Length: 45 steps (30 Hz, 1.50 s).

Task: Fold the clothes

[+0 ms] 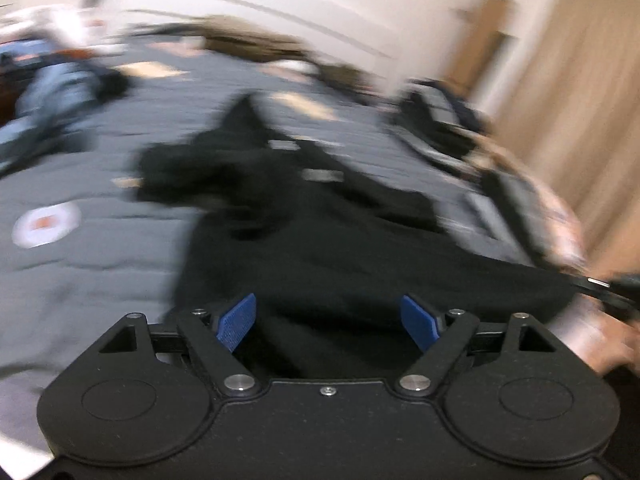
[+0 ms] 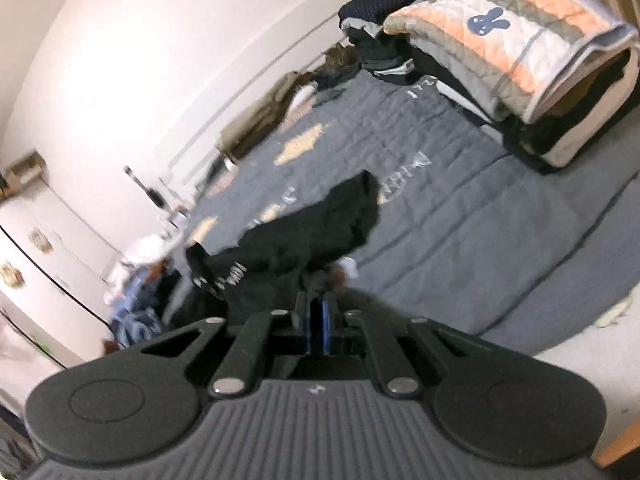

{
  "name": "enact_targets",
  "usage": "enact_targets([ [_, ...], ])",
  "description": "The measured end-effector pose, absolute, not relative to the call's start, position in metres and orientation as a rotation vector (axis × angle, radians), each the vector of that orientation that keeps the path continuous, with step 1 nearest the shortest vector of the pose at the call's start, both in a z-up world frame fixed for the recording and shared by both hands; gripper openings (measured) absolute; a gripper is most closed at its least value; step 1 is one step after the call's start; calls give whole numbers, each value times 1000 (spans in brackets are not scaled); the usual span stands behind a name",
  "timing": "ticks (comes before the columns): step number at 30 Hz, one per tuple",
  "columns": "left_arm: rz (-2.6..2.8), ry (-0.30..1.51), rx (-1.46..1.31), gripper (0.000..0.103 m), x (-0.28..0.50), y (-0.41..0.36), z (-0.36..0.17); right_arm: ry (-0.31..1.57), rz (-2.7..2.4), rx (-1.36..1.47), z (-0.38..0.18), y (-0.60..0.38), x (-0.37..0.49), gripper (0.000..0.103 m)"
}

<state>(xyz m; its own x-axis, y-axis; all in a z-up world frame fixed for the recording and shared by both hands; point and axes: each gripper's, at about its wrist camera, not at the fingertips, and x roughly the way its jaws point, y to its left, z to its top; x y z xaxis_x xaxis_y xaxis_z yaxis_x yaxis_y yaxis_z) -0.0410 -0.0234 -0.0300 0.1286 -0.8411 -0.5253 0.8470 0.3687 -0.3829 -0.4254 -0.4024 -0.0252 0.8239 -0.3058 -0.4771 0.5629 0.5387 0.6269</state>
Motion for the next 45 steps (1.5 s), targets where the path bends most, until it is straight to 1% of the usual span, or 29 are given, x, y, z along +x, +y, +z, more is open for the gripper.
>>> enact_targets([
  [2, -1346, 739, 32, 82, -58, -30, -28, 365, -556, 849, -32, -403, -428, 5],
  [3, -1393, 739, 48, 83, -67, -33, -29, 353, -568, 870, -36, -403, -433, 5],
  [7, -1482, 750, 135, 83, -91, -50, -38, 264, -621, 894, -32, -399, -456, 5],
  [10, -1518, 771, 169, 83, -102, -60, -44, 254, -646, 868, -22, -402, -465, 5],
  [14, -1574, 781, 209, 83, -115, -70, -49, 478, -713, 703, -20, -399, -443, 8],
  [17, -1592, 779, 227, 83, -119, -75, -49, 517, -784, 631, -19, -396, -441, 11],
  [18, -1597, 779, 233, 83, -120, -76, -50, 510, -786, 630, -17, -397, -443, 15],
  [19, -1603, 778, 240, 83, -122, -78, -50, 504, -787, 628, -14, -397, -445, 21],
  [20, -1598, 776, 242, 83, -121, -79, -50, 492, -781, 621, -12, -396, -447, 24],
  [21, -1592, 779, 243, 83, -121, -81, -51, 481, -775, 614, -9, -394, -448, 31],
  [22, -1586, 781, 244, 83, -121, -83, -52, 471, -767, 608, -6, -393, -449, 34],
  [23, -1579, 779, 247, 83, -120, -83, -52, 466, -741, 612, -6, -391, -447, 35],
  [25, -1559, 774, 258, 83, -118, -81, -51, 457, -680, 627, -7, -385, -438, 41],
  [27, -1528, 768, 279, 83, -118, -76, -51, 445, -602, 653, -13, -380, -425, 43],
  [34, -1420, 795, 317, 83, -104, -67, -58, 510, -303, 688, -44, -348, -358, 45],
  [45, -1213, 830, 318, 82, -76, -29, -70, 573, -118, 621, -48, -297, -312, 47],
])
